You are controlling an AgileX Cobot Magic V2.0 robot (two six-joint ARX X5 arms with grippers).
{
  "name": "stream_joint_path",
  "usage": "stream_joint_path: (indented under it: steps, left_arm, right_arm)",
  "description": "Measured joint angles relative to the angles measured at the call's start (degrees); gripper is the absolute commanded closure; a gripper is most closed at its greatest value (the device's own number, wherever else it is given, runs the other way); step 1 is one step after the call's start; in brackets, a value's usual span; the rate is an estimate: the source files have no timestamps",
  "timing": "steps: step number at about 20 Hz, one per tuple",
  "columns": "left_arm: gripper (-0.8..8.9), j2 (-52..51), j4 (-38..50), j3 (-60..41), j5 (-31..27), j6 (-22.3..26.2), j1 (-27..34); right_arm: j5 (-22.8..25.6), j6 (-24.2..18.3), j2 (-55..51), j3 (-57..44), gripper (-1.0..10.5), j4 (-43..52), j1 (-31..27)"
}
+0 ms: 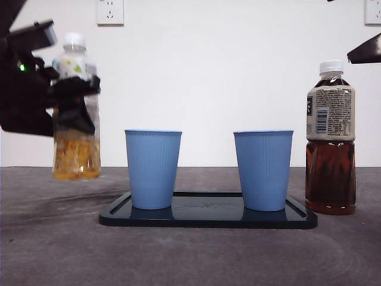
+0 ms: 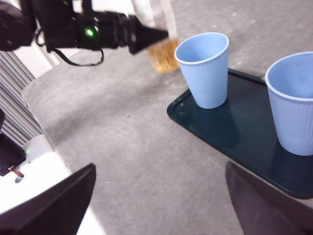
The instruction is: Pour the drink into the cup
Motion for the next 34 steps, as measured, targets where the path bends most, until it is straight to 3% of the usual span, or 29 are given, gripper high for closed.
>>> stream_joint_path:
  steps: [4, 15, 20, 25, 28, 34]
  left_arm:
    - [6.61, 3.85, 5.11, -0.26, 0.00, 0.02, 0.00]
    - [6.48, 7.98, 5.05, -0.28, 0.00, 0.20, 0.00]
    - [4.74, 8.72, 5.64, -0.20, 0.09, 0.24, -0.11]
    - [4.44, 8.02, 4.20, -0.20, -0.09, 0.63, -0.11]
    - [3.39, 5.25, 2.56, -0.20, 0.00, 0.63, -0.11]
    - [3.40, -1.07, -7.28, 0.31, 0.00, 0.63, -0.11]
  right_arm:
    - [0.04, 0.35, 0.00, 0.00, 5.2, 0.00, 0.00]
    - [1.36, 0.63, 0.00, 0.00, 5.2, -0.02, 0.00]
    - [1.36, 0.63, 0.00, 0.00, 5.2, -0.02, 0.00]
    - [1.36, 0.63, 0.00, 0.00, 5.2, -0.02, 0.00]
    - [1.36, 0.63, 0.00, 0.00, 5.2, -0.02, 0.00]
    - [1.36, 0.63, 0.00, 0.00, 5.2, -0.02, 0.00]
